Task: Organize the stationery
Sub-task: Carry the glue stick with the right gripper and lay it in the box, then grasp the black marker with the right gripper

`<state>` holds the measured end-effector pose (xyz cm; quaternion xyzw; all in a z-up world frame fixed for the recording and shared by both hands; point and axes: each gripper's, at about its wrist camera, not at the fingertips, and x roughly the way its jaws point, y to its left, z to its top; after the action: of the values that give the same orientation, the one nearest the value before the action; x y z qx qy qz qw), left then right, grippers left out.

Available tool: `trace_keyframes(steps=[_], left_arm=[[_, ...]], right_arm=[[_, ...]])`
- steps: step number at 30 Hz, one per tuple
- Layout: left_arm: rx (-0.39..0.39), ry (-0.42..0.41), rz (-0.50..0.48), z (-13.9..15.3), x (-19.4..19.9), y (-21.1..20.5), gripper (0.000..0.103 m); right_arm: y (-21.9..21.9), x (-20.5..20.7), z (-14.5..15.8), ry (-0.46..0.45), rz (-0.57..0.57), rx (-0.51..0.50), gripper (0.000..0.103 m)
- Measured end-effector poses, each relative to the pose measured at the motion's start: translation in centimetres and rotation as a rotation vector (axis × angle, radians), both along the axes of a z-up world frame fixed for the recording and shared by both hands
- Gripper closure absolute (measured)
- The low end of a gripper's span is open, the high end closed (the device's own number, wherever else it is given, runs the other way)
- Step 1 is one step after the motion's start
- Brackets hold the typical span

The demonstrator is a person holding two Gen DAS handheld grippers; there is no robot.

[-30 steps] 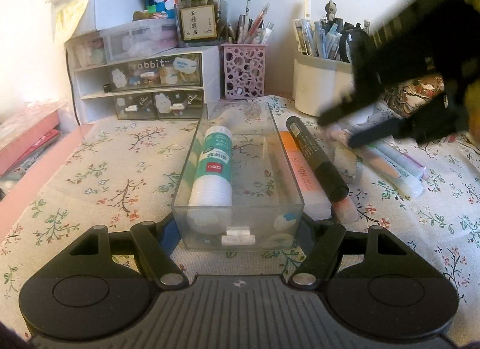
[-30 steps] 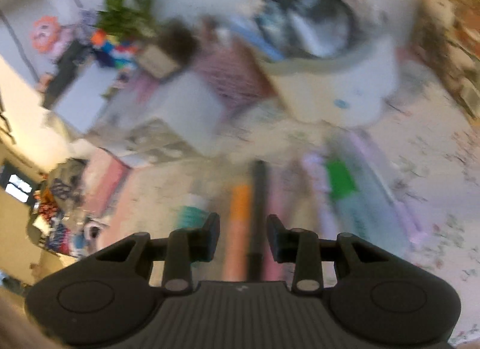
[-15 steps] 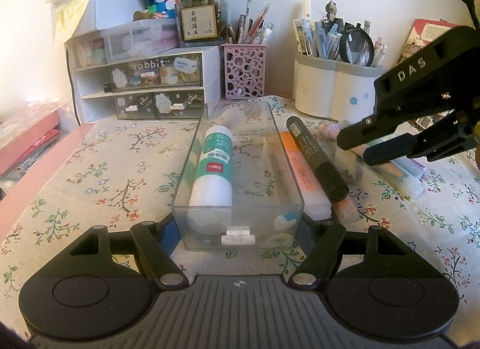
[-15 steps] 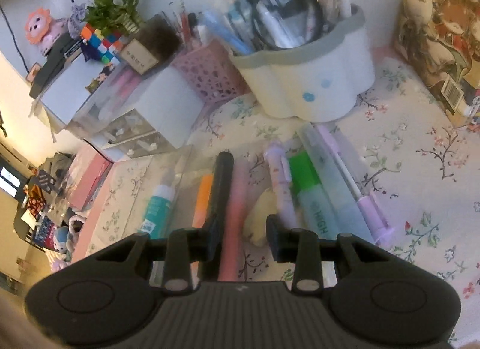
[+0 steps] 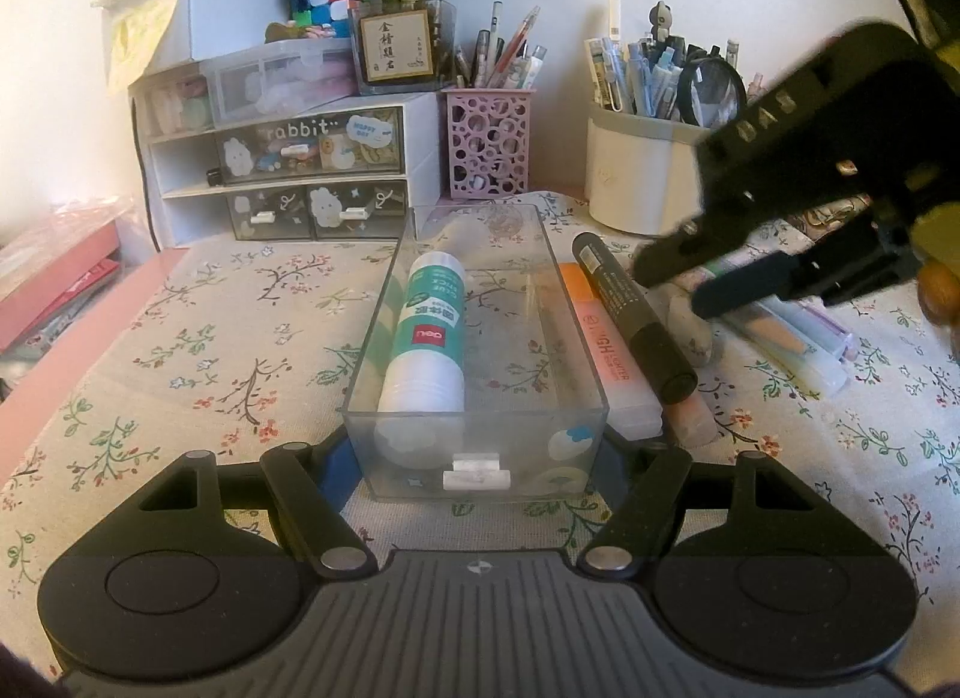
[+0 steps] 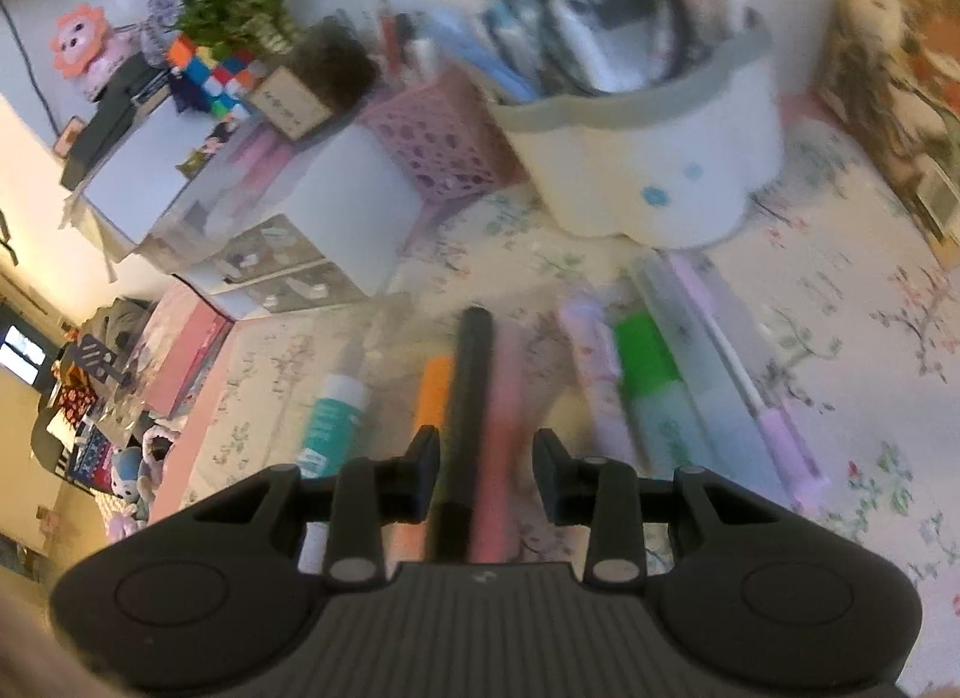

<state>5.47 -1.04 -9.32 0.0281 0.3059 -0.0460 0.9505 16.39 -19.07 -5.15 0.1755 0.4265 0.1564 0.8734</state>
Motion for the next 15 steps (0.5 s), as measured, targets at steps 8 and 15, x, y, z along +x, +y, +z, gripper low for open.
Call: trace_keyframes(steps=[8, 15], left_arm=[[0.001, -0.001, 0.001, 0.0, 0.0, 0.0, 0.031], [0.001, -0.001, 0.000, 0.0, 0.0, 0.0, 0.031]], right_arm=[[2.8, 1.7, -0.4, 0.036, 0.049, -0.116, 0.103], [2.3, 1.8, -0.1, 0.039, 0.028, -0.092, 0.103]])
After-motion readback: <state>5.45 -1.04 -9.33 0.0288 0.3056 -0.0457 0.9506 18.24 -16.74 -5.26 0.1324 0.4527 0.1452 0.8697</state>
